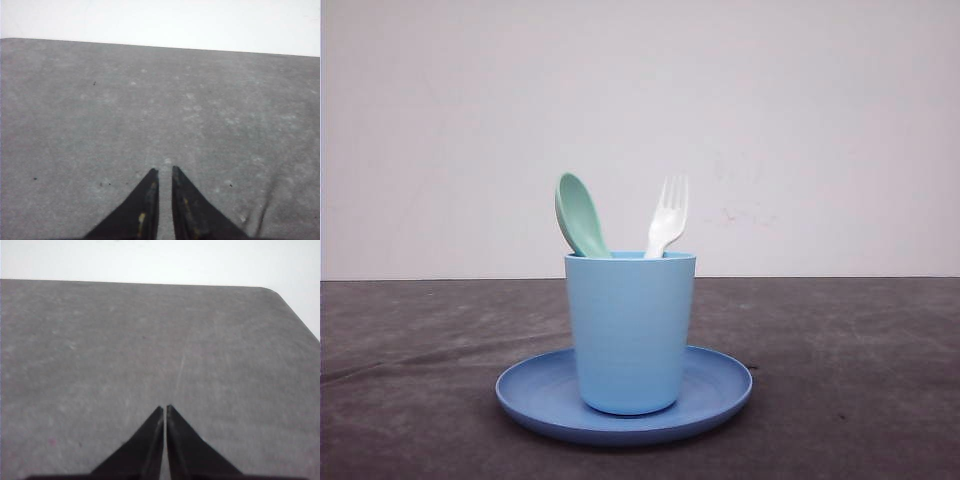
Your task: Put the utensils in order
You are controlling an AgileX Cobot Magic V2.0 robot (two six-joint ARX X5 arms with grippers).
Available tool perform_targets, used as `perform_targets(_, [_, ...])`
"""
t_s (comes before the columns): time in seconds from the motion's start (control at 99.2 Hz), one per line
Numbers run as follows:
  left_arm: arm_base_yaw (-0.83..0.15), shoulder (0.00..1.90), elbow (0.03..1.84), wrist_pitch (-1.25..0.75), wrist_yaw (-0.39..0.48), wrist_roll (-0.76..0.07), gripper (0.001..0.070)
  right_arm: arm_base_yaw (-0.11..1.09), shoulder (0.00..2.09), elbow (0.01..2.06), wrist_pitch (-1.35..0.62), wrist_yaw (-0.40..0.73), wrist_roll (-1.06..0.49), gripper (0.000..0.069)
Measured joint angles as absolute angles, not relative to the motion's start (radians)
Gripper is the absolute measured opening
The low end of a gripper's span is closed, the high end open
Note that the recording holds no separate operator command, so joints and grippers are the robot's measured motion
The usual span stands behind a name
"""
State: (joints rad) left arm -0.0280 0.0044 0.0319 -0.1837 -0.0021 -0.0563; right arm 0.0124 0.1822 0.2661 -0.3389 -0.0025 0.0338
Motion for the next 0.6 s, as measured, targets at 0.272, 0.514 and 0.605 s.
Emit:
perform_targets(0.272, [-0.028, 0.004, 0.032, -0.184, -0.002, -0.056, 0.0023, 0.012, 0.028, 0.060, -0.275, -0.003, 0.034, 0.0010])
perform_targets(0.514, [-0.028, 0.004, 0.032, -0.184, -0.002, -0.056, 0.0023, 0.012, 0.006, 0.021, -0.184, -0.023, 0.041, 0.0010])
perform_targets(0.605, [-0.028, 0.004, 0.032, -0.184, -0.002, -0.057, 0.0023, 0.012, 0.006, 0.021, -0.183, -0.023, 0.041, 0.0010])
